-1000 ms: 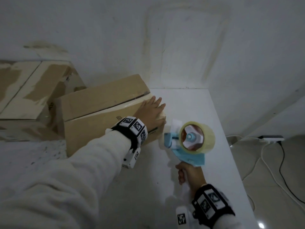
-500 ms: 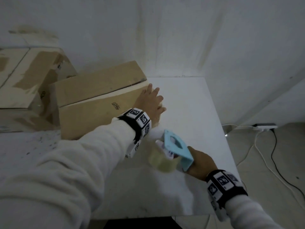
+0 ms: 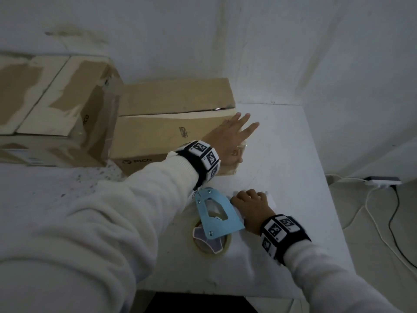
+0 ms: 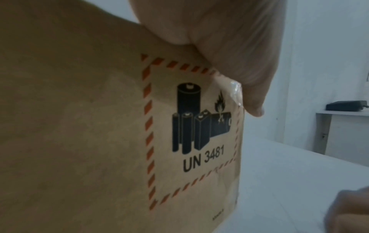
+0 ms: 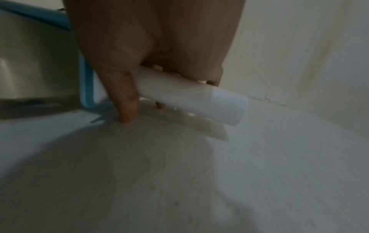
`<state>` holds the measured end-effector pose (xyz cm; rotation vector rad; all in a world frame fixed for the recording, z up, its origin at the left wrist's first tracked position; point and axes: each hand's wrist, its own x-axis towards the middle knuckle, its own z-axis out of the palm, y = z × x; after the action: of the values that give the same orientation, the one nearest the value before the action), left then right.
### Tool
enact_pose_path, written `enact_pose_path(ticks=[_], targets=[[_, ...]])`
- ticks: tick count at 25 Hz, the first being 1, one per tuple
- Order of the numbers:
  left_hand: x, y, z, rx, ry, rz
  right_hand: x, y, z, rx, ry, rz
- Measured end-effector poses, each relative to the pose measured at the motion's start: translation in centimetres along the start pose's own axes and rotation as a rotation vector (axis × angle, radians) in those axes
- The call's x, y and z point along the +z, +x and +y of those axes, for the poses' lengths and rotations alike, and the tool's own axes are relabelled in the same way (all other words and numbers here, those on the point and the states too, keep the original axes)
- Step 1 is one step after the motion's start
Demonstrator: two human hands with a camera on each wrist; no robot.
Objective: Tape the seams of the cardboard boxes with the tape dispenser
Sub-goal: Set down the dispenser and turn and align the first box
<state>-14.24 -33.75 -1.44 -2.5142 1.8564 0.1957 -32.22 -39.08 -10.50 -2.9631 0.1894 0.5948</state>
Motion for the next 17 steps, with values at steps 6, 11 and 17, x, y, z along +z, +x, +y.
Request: enact_pose_path(ticks=[6,11,17], targets=[[0.5,-5.8,-2.1,-0.232,-0.297,0.236,-3.3,0.5,0.6,0.206,0.279,0.064],[0.4,-11.9,-7.2,-0.415,-0.428,0.548,-10.8,3.7,-1.7,0.313,0.824,1.048],[2.4,-16.3,-11.8,-0.683,-0.305,0.363,-11.1,6.7,-2.9,0.269,0.537,0.615]])
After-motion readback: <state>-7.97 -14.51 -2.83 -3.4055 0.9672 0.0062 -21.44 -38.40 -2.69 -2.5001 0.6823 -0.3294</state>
